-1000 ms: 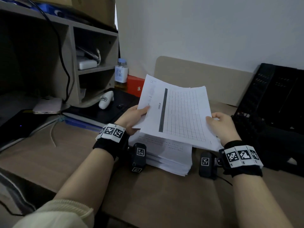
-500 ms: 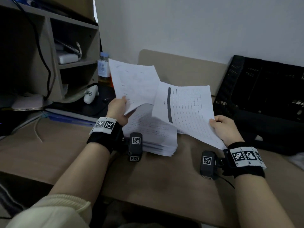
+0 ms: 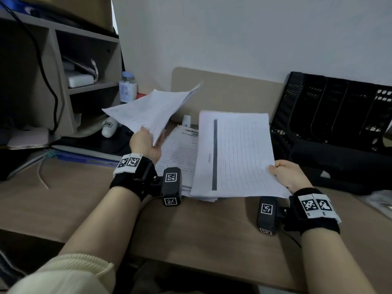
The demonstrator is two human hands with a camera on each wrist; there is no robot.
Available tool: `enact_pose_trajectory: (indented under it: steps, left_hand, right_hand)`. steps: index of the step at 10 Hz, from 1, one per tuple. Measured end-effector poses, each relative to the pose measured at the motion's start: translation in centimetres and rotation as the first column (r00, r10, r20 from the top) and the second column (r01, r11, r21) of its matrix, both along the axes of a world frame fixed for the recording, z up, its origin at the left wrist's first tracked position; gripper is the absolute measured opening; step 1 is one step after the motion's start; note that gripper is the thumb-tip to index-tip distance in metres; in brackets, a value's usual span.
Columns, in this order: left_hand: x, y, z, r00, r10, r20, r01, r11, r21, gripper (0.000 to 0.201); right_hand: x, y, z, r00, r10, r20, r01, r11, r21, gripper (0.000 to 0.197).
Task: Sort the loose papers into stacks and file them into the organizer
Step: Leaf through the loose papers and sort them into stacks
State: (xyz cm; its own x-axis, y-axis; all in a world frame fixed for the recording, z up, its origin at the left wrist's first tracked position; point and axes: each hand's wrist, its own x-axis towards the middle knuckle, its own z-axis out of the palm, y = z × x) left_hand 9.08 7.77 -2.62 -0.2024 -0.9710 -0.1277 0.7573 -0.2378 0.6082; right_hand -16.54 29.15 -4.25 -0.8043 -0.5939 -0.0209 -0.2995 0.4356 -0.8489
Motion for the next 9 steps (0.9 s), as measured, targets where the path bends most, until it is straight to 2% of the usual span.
enact_pose_trajectory:
  steps: [1, 2, 3, 4, 5, 6, 7, 8, 9]
  left_hand:
    - [-0.7, -0.1, -0.2, 1.0, 0.004, -0.026, -0.002, 0.999, 0.049, 0.038]
    - [-1.2, 0.2, -0.2, 0.994, -0.078, 0.08, 0.078, 0.997, 0.004, 0.016]
    - [-1.7, 0.8, -0.4, 0.97, -0.152, 0.192, 0.157, 0.987, -0.016, 0.021]
    - [-2.3, 1.5, -0.5, 0.921, -0.271, 0.281, 0.294, 0.955, -0.043, 0.016]
    - [-3.0, 2.8, -0.7, 0.809, -0.384, 0.445, 0.426, 0.905, 0.006, 0.031]
    - [-3.5, 3.9, -1.2, 0.644, -0.454, 0.616, 0.513, 0.853, 0.092, 0.044]
    - [-3.6, 4.7, -1.1, 0.57, -0.448, 0.689, 0.537, 0.838, 0.1, 0.044]
    - [-3.5, 4.9, -1.2, 0.498, -0.437, 0.749, 0.572, 0.815, 0.094, 0.028]
    - [-3.6, 4.7, -1.5, 0.464, -0.46, 0.757, 0.582, 0.803, 0.131, 0.009]
  right_hand:
    - [-0.3, -0.2, -0.4, 1.0, 0.003, 0.015, -0.004, 0.998, 0.064, 0.016]
    - [-0.2, -0.3, -0.8, 0.993, -0.001, 0.116, -0.009, 0.996, 0.09, 0.01]
    - [0.0, -0.5, -1.2, 0.977, 0.018, 0.211, -0.036, 0.996, 0.08, 0.026]
    - [0.2, -0.9, -1.2, 0.966, 0.043, 0.254, -0.059, 0.997, 0.057, 0.032]
    - [0.7, -1.0, -0.6, 0.965, 0.042, 0.259, -0.065, 0.995, 0.081, 0.031]
    - [0.9, -0.9, -0.1, 0.97, 0.048, 0.238, -0.074, 0.992, 0.103, 0.025]
    - [1.1, -0.6, 0.4, 0.99, 0.018, 0.139, -0.034, 0.993, 0.116, 0.011]
    - [1.5, -0.3, 0.9, 0.997, 0.012, 0.077, -0.021, 0.993, 0.114, 0.025]
    - [2.2, -0.4, 1.2, 0.991, 0.018, 0.129, -0.03, 0.995, 0.096, 0.054]
